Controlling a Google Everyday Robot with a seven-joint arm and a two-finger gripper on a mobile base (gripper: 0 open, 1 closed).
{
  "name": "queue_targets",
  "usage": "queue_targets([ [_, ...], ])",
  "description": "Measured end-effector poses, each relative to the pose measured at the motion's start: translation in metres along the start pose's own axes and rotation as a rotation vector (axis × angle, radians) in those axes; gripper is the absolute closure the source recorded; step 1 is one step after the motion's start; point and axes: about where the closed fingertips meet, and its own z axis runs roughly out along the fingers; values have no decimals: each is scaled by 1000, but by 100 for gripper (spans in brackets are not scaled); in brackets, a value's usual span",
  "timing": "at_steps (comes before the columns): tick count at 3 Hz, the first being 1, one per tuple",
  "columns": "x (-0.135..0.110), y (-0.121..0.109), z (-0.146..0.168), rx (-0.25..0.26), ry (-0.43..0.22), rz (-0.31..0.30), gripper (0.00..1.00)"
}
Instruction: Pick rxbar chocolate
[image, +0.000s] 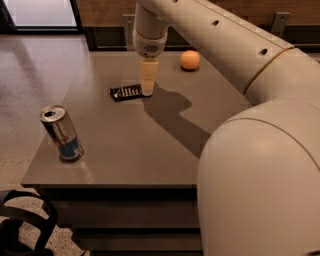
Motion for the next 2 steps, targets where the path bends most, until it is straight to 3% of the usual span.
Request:
queue_targets([
  [2,-5,6,16,-88,-40,-49,0],
])
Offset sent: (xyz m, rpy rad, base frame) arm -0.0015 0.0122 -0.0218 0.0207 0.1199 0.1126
